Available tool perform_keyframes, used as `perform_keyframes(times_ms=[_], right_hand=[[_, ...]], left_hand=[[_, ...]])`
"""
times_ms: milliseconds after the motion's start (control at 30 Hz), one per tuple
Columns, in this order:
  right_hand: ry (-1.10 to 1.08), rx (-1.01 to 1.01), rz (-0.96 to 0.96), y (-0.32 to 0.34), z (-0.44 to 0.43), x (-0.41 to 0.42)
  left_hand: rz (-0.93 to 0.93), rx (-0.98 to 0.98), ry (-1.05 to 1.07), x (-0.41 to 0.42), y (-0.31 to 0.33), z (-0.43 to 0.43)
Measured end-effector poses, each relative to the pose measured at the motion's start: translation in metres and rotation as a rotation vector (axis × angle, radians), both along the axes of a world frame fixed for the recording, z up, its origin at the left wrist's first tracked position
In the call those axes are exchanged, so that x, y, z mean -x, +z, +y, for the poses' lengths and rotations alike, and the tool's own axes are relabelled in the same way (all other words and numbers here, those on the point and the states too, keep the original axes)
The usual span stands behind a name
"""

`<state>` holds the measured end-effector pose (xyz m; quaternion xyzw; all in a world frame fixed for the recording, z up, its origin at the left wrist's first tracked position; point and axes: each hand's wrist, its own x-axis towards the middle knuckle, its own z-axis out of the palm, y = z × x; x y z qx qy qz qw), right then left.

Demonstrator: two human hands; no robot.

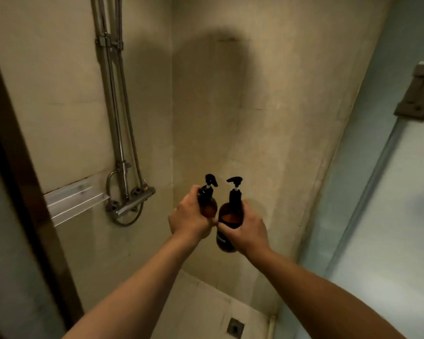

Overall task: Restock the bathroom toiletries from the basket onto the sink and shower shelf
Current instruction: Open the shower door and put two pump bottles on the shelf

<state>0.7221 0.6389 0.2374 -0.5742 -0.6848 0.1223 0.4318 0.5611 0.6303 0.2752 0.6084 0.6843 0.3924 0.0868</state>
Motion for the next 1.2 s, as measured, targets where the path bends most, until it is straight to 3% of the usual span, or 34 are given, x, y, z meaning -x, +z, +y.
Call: perform_keyframes(times_ms=[200, 367, 667, 833, 1067, 1200], right_hand=[[0.000, -0.007, -0.034, 0.003, 0.079, -0.001], [0.054, 0.043, 0.054, -0.007, 0.162, 0.008], [0.533, 0.036, 0.165, 0.004, 0.309, 0.125], [0.750, 0.066, 0.201, 0.014, 0.321, 0.215], [1.102, -0.010, 0.089, 0.058, 0.293, 0.317], [1.181, -0.074, 0.092, 0.067, 0.289, 0.360]], left_hand=[[-0.001, -0.014, -0.012, 0.000, -0.006, 0.076], [-0.066, -0.063, 0.074, 0.012, -0.012, 0.145], [-0.151, -0.213, 0.381, 0.103, 0.020, 0.225], [-0.248, -0.206, 0.686, 0.184, 0.030, 0.203], [-0.319, -0.280, 0.799, 0.278, 0.036, 0.169], [-0.383, -0.354, 0.815, 0.311, 0.034, 0.166]])
